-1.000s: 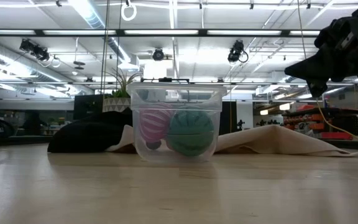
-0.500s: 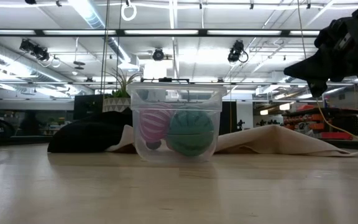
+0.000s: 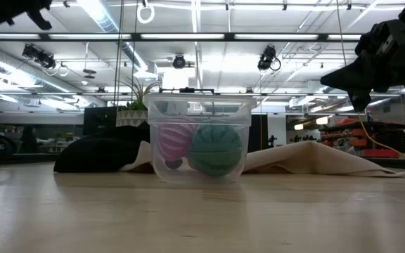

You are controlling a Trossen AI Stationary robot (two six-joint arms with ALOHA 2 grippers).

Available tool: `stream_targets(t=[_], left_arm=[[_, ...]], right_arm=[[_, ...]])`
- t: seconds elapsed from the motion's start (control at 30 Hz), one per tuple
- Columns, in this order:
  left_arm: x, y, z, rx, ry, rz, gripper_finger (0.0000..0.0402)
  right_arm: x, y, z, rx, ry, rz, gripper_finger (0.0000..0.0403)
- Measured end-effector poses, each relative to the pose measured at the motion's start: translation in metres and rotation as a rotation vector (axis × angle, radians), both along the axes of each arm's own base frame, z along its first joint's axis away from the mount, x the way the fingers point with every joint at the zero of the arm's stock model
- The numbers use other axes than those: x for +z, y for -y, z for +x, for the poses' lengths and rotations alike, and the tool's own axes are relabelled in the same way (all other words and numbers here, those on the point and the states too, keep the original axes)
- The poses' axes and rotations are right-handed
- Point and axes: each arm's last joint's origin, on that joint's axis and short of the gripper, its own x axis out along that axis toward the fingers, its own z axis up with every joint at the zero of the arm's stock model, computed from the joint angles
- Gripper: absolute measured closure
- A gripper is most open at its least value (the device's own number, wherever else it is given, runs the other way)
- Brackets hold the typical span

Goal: Pick and placing Produce into tupperware
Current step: Return To Home Position

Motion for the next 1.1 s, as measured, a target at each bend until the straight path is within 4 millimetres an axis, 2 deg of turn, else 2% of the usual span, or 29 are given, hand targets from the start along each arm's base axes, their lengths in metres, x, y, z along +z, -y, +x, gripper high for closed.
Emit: stream_targets(t=[0.13,0.37,0.77,0.97,1.1], left_arm=[[-0.022,-0.001,0.007,-0.030,0.000,-0.030,0.0396],[-0.029,-0.001,0.015,-0.071,-0.095,-0.054,0.0393],[-0.049,-0.001,0.029,-0.153,-0.346,-0.068,0.0397],[-0.069,-0.001,0.037,-0.201,-0.556,-0.140,0.0395],[-0.076,-0.001,0.038,-0.205,-0.623,-0.150,0.0397]], right_arm=[[0.000,0.000,0.000,0.000,-0.001,-0.001,0.0394],[0.000,0.000,0.000,0.001,-0.004,-0.003,0.0394],[0.000,0.000,0.000,0.001,-0.004,-0.003,0.0384],[0.000,0.000,0.000,0.001,-0.004,-0.003,0.0387],[0.000,0.000,0.000,0.001,-0.004,-0.003,0.0386]])
